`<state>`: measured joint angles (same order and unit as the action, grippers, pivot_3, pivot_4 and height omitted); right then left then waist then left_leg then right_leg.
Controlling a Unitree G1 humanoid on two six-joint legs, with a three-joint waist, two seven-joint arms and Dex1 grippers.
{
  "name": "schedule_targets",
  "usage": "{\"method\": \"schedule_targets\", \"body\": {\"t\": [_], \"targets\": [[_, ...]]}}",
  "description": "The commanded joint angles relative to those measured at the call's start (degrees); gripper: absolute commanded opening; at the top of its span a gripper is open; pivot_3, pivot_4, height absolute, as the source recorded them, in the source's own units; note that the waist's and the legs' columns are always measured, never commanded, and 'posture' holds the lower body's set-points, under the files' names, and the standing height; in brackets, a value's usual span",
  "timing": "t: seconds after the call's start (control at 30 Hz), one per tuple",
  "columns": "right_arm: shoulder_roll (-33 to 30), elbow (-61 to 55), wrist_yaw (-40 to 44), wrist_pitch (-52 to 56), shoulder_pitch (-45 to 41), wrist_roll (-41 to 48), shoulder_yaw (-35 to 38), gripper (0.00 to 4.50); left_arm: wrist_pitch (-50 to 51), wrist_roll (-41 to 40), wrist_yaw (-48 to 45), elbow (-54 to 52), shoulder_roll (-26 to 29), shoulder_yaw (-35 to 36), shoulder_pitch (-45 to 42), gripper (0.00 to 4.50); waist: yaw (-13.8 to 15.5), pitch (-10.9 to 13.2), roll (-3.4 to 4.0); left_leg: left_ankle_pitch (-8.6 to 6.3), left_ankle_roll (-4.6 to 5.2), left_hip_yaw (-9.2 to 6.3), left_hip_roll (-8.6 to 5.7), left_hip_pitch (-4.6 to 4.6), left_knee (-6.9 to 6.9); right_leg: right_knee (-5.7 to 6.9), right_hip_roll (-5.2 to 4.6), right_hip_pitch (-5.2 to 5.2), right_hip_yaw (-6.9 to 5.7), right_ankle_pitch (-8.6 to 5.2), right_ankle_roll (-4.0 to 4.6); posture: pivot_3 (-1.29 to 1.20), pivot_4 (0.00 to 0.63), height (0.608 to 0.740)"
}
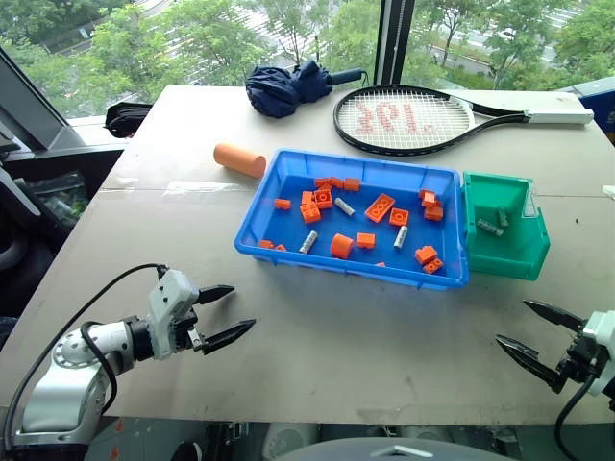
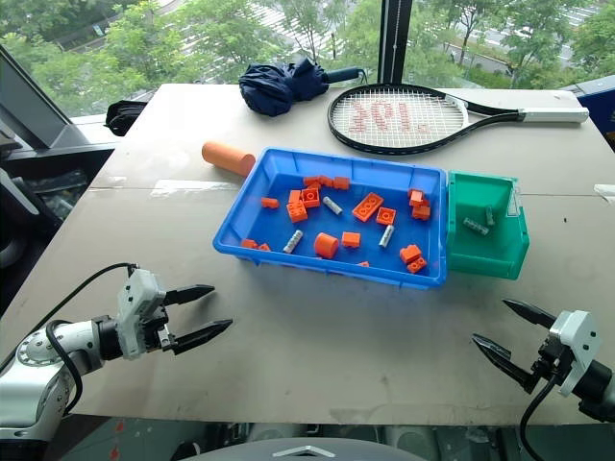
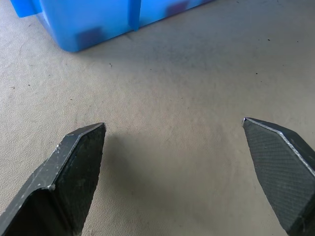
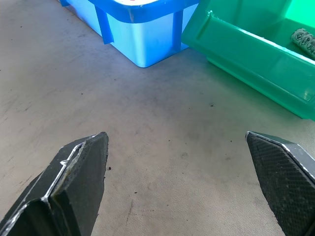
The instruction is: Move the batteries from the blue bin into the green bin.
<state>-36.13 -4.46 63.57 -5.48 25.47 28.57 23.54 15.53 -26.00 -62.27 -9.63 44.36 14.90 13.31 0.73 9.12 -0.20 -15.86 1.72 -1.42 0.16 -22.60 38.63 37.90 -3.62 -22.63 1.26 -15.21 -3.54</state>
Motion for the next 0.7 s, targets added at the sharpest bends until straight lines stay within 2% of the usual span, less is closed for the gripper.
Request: {"method": "schedule_targets", "body": {"t": [0.03, 0.43, 0.7], "targets": [[-1.54, -0.17, 1.11, -0.58, -0.06, 1.35, 2.62, 4.47, -2.04, -0.21, -0.44, -0.77, -0.14, 0.77, 0.09, 4.5, 0.0, 0.0, 0.0, 0.0, 0.0, 0.0, 0.0, 0.0, 0.0, 0.0, 0.0, 0.0, 0.0, 0.0, -0.01, 0.0, 0.15, 0.74], [-3.96, -0.85, 2.53, 1.55, -0.41, 2.74, 3.62, 4.47, -5.93, 0.73, -1.82, 2.91, -0.73, 0.61, 0.44, 4.5, -0.01, 0.0, 0.0, 0.0, 0.0, 0.03, -0.01, 0.01, 0.0, 0.0, 0.06, 0.0, -0.06, 0.03, -0.06, 0.0, 0.15, 0.74], [-4.72, -8.25, 2.24, 5.55, 2.69, 6.09, 6.27, 4.47, -6.69, -0.05, -3.27, 3.69, -0.21, 0.99, 0.26, 4.5, 0.01, 0.0, 0.0, 0.0, 0.0, 0.02, -0.01, 0.02, 0.0, 0.01, 0.06, 0.01, -0.09, 0.04, -0.07, 0.0, 0.15, 0.74]]}}
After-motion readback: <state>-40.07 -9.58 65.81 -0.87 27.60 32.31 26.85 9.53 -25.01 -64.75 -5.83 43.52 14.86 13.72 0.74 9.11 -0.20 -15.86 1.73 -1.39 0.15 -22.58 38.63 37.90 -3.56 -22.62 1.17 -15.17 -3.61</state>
